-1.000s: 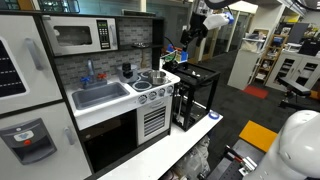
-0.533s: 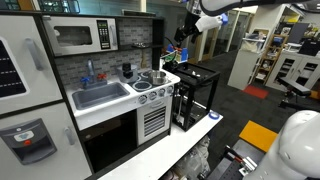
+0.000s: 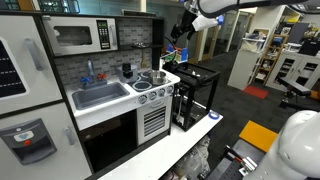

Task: Pick up the lid and put it on the pot

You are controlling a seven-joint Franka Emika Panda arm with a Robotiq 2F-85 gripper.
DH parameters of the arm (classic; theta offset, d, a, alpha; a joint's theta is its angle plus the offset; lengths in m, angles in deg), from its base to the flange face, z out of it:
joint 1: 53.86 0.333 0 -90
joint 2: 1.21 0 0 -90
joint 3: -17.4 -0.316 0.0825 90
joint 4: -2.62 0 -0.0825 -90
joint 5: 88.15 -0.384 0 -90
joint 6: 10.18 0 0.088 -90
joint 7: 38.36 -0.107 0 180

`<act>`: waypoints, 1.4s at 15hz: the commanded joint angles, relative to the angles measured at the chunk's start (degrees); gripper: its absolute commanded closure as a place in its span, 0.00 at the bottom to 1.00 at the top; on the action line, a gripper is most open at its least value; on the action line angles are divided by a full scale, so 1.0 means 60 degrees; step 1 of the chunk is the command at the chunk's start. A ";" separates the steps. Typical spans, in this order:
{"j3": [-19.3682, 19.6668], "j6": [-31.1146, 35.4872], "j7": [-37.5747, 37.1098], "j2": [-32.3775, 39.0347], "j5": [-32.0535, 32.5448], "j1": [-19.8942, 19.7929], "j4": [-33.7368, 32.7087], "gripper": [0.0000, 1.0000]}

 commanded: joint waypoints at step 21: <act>-0.0320 0.2878 -0.4256 0.4308 0.4299 0.0175 -0.3392 0.00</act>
